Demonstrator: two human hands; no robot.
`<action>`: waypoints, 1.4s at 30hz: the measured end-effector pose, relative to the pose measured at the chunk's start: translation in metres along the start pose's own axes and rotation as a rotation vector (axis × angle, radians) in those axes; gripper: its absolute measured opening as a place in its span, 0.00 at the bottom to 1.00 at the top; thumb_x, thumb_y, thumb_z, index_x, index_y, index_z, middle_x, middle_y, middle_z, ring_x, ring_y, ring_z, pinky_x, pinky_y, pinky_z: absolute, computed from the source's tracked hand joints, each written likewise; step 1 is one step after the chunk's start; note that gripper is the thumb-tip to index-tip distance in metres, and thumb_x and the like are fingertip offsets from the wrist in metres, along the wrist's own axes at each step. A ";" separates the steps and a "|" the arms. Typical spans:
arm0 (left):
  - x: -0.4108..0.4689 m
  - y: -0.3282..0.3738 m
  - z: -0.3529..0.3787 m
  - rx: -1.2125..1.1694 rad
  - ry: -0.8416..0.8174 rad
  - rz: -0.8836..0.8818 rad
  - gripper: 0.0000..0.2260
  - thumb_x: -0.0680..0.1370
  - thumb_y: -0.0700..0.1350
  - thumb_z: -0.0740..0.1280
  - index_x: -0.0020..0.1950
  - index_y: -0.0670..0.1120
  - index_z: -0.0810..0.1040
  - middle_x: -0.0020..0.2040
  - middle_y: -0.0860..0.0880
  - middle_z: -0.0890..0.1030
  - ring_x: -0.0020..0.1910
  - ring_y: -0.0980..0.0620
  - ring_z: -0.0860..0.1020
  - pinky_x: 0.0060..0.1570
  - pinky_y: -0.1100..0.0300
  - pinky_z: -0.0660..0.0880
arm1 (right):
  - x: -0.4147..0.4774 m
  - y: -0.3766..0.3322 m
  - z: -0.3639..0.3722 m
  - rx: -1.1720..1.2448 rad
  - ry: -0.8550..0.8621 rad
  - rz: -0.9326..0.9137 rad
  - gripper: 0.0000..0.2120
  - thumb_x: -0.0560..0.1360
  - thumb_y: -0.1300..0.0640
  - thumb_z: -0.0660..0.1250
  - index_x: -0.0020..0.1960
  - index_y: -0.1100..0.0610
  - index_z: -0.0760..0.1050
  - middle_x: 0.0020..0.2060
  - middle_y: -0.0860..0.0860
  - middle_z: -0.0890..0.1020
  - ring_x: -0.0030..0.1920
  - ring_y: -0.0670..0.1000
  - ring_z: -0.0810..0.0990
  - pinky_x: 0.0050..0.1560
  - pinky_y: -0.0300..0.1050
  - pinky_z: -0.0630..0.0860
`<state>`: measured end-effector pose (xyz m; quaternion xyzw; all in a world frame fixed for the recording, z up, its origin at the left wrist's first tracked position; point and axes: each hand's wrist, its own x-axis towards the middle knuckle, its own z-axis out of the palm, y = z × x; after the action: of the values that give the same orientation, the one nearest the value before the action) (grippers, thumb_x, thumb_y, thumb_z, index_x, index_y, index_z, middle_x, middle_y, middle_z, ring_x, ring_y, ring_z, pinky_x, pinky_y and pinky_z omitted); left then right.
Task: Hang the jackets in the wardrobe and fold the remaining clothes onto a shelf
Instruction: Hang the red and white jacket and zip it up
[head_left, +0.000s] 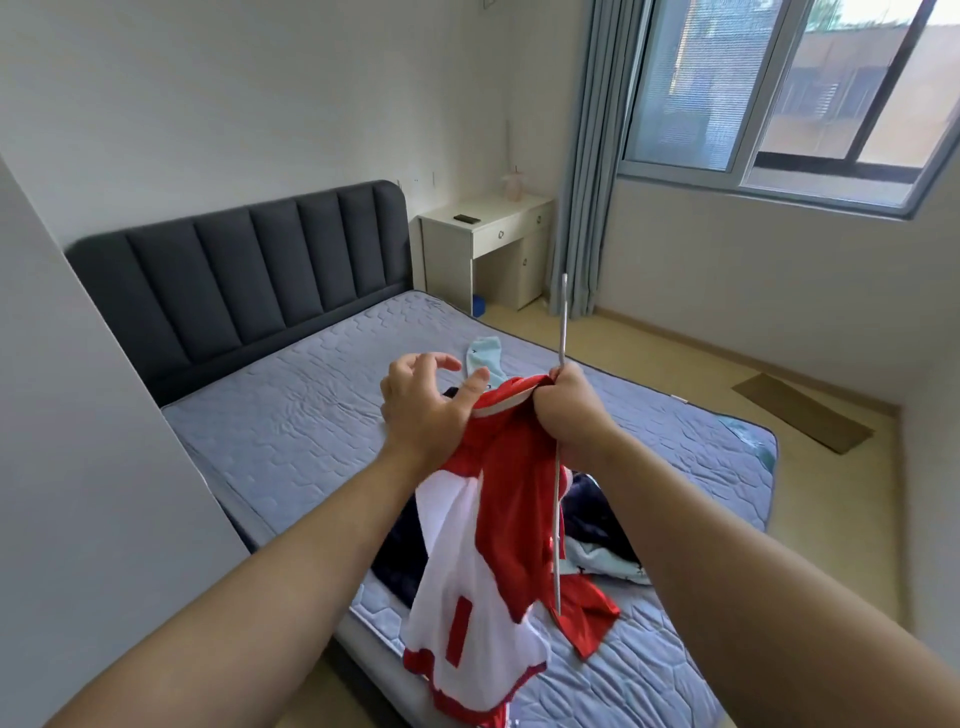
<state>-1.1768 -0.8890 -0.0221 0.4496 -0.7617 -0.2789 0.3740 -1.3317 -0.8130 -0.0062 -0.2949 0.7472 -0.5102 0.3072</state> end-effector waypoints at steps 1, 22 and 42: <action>-0.006 0.002 0.002 0.041 0.068 0.031 0.27 0.69 0.75 0.57 0.54 0.57 0.77 0.59 0.54 0.67 0.59 0.56 0.64 0.60 0.53 0.64 | 0.000 0.000 0.001 0.049 -0.008 0.041 0.13 0.75 0.64 0.57 0.58 0.54 0.66 0.50 0.59 0.77 0.49 0.59 0.82 0.50 0.62 0.83; 0.021 0.005 -0.015 -1.077 -0.406 -0.446 0.14 0.81 0.40 0.62 0.47 0.41 0.88 0.47 0.38 0.86 0.43 0.43 0.86 0.39 0.53 0.82 | -0.009 0.039 0.004 -0.056 -0.246 0.035 0.32 0.64 0.73 0.73 0.61 0.56 0.64 0.47 0.54 0.80 0.44 0.52 0.82 0.38 0.48 0.83; -0.021 -0.014 0.008 -0.141 -0.699 0.106 0.38 0.64 0.56 0.80 0.72 0.58 0.70 0.67 0.48 0.72 0.64 0.52 0.74 0.65 0.50 0.75 | -0.001 -0.015 0.001 -0.236 0.175 -0.457 0.15 0.75 0.58 0.68 0.41 0.47 0.61 0.36 0.46 0.72 0.33 0.44 0.69 0.30 0.38 0.63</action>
<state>-1.1702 -0.8753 -0.0445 0.2598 -0.8448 -0.4480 0.1348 -1.3284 -0.8178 0.0080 -0.4445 0.7391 -0.4994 0.0818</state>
